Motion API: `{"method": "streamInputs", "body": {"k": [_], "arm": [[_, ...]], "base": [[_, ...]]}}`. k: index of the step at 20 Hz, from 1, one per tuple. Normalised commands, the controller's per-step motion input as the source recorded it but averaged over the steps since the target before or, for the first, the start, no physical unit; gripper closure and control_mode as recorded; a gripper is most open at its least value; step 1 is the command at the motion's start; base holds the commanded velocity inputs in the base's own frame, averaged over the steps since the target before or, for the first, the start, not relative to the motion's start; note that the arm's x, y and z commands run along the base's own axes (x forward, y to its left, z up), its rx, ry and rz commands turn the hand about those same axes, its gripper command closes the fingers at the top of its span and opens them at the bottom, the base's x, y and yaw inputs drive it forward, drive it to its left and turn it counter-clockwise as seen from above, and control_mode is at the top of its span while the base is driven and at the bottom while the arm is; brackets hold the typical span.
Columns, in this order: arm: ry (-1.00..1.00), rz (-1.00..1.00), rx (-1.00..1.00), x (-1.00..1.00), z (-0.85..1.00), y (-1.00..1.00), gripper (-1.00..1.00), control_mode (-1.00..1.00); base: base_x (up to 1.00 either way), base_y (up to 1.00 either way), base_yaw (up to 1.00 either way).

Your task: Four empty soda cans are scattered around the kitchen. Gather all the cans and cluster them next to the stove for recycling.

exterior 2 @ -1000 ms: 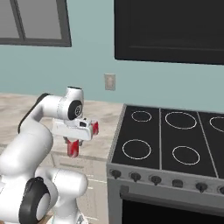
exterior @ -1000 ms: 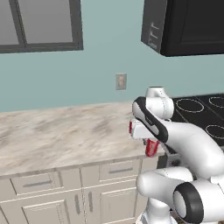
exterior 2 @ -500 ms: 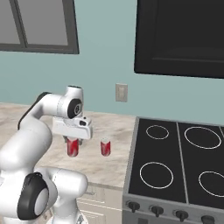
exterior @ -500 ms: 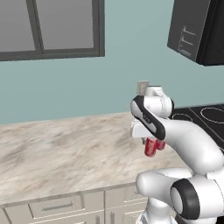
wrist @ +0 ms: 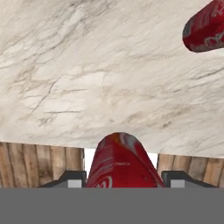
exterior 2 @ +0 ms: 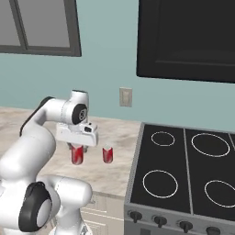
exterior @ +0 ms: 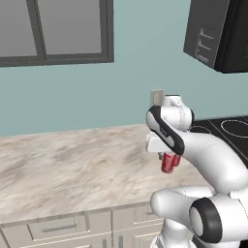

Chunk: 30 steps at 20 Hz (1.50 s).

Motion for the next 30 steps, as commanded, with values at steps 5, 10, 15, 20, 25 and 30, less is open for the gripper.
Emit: {"method": "streamInputs", "body": {"k": [5,10,15,20,25,30], "arm": [[-0.04,0.0,0.0,0.06,-0.25,-0.67,1.0,-1.0],[-0.05,-0.01,0.0,0.17,-0.3,-0.56,1.0,-1.0],[-0.01,-0.01,0.0,0.41,-0.17,-0.3,1.0,-1.0],[-0.01,0.0,0.0,0.4,-0.11,-0.26,1.0,-1.0],[-0.02,0.0,0.0,0.38,-0.17,-0.11,1.0,-1.0],[0.0,0.0,0.0,0.05,-0.01,-0.04,1.0,-1.0]], "base": [[0.0,0.0,0.0],[0.0,0.0,0.0],[0.0,0.0,0.0],[0.0,0.0,0.0],[0.0,0.0,0.0],[0.0,0.0,0.0]]}}
